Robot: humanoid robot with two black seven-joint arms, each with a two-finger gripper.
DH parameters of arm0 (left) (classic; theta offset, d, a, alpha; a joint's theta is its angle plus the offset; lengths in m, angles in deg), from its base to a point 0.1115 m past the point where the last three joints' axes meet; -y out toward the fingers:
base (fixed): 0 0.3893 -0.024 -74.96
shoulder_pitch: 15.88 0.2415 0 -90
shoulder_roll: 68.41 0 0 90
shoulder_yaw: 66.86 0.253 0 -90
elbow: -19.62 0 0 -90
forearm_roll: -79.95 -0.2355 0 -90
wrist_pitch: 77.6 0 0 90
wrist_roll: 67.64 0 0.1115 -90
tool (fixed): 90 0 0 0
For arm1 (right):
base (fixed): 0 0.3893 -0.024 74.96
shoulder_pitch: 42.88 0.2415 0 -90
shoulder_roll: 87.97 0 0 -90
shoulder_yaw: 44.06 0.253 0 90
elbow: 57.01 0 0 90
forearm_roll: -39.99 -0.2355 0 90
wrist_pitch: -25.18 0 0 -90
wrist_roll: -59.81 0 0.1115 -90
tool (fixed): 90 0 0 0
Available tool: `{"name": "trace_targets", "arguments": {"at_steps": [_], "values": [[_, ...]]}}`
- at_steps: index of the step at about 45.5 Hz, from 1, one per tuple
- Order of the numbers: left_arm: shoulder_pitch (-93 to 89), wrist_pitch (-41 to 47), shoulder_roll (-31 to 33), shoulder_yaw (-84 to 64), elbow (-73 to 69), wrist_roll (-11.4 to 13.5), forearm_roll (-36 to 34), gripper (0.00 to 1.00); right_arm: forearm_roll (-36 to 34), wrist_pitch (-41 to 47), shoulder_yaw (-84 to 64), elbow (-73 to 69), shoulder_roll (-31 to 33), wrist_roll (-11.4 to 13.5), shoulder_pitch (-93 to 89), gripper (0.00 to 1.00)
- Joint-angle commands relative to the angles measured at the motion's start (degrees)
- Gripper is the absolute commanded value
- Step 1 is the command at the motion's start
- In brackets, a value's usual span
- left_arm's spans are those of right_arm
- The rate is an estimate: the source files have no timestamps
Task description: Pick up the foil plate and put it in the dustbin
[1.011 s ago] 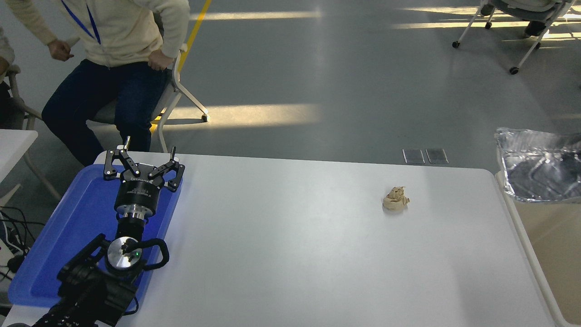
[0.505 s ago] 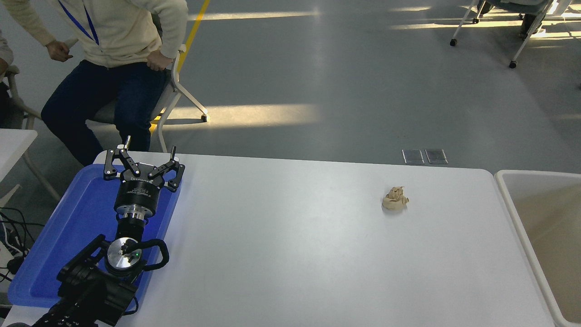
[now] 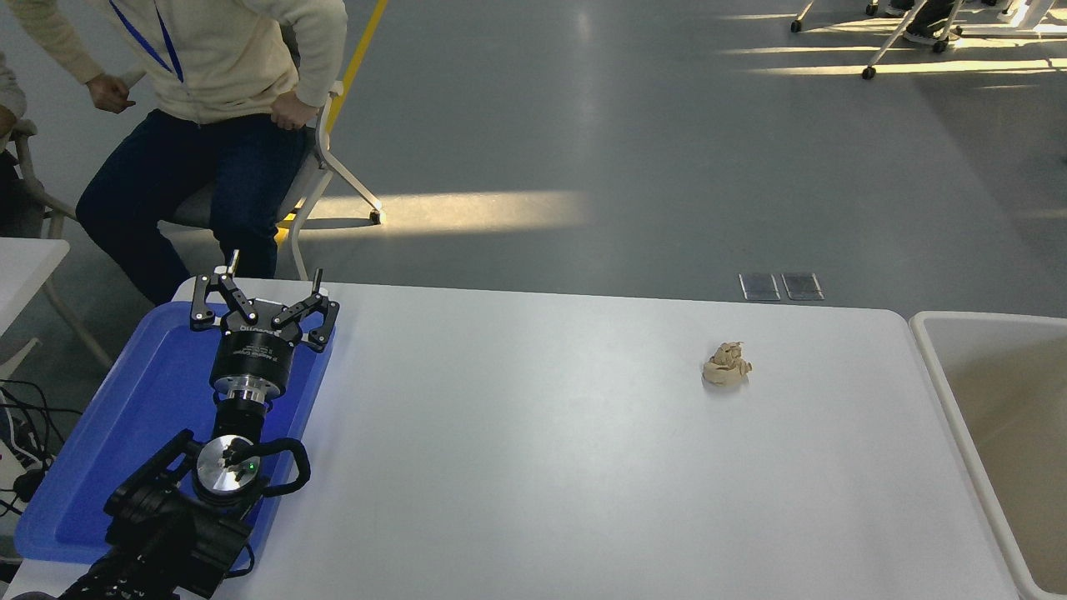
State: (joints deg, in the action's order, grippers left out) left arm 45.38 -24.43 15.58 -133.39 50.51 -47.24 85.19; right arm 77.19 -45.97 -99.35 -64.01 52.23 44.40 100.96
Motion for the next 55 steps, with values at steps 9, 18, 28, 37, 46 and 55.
{"name": "trace_targets", "arguments": {"at_steps": [9,18,28,37,46,55], "values": [[0.0,0.0,0.04,0.0,0.05,0.0,0.04,1.0,-2.48,-6.89,0.36,2.26,-4.49,1.18,-5.32,0.0],[0.0,0.0,0.04,0.0,-0.04,0.0,0.04,1.0,-2.48,-9.53,2.55,2.26,-6.77,2.41,-7.61,0.0],[0.0,0.0,-0.05,0.0,0.05,0.09,0.04,1.0,-2.48,-11.73,5.54,2.35,-8.88,3.73,-10.07,0.0],[0.0,0.0,0.04,0.0,-0.04,0.09,0.04,1.0,-2.48,-14.1,6.51,2.35,-10.55,4.34,-12.0,0.0],[0.0,0.09,-0.05,0.0,-0.04,0.0,0.04,1.0,-2.48,-15.24,6.51,2.35,-11.35,4.43,-12.88,0.0],[0.0,0.0,0.04,0.0,-0.04,0.09,0.04,1.0,-2.57,-15.6,6.51,2.35,-11.52,4.34,-13.15,0.38]]}}
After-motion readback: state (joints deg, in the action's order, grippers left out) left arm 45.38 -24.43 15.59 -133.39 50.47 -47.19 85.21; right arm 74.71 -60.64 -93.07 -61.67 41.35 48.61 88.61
